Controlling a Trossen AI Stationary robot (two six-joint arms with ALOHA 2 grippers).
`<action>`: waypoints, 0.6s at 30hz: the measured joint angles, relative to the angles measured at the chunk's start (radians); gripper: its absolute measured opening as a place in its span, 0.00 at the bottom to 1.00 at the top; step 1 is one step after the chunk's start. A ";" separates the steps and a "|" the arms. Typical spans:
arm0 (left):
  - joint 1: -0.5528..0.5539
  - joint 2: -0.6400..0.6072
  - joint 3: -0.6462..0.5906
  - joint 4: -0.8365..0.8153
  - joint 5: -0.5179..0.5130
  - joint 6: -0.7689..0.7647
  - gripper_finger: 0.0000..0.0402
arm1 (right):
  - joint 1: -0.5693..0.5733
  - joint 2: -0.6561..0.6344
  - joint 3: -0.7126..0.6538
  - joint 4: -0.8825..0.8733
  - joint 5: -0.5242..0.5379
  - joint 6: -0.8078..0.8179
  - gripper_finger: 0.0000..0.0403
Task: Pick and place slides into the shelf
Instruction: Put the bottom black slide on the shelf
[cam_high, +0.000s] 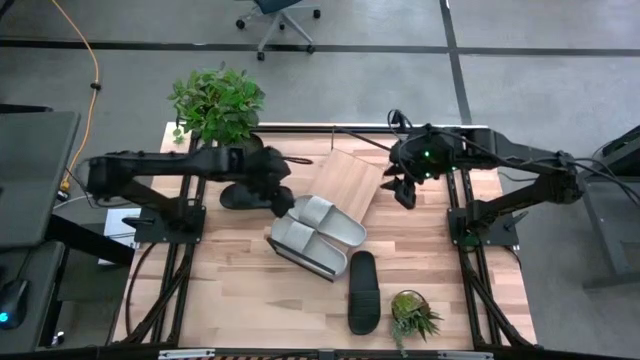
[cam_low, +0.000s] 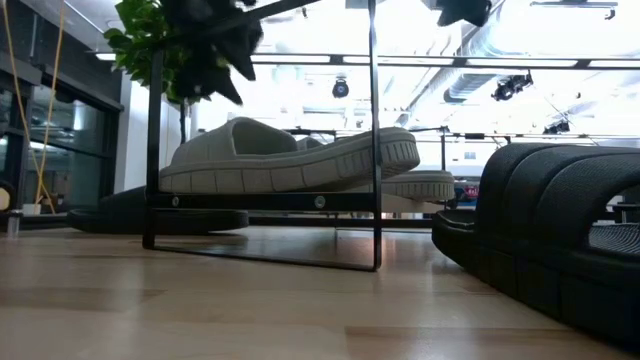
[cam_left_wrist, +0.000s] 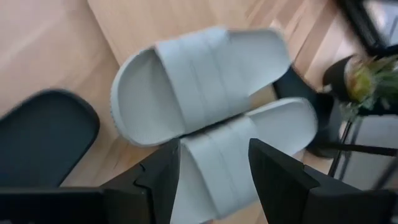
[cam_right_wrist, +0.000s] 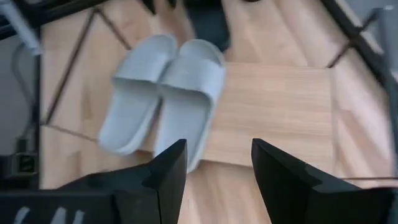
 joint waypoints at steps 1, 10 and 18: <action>-0.020 -0.025 0.000 -0.002 -0.031 -0.016 0.45 | 0.013 0.000 0.000 0.003 -0.012 0.002 0.43; -0.249 -0.152 0.000 -0.010 -0.325 -0.196 0.45 | 0.147 0.007 -0.178 0.125 -0.192 0.120 0.43; -0.436 -0.153 0.000 -0.009 -0.466 -0.370 0.45 | 0.280 0.008 -0.455 0.424 -0.268 0.303 0.39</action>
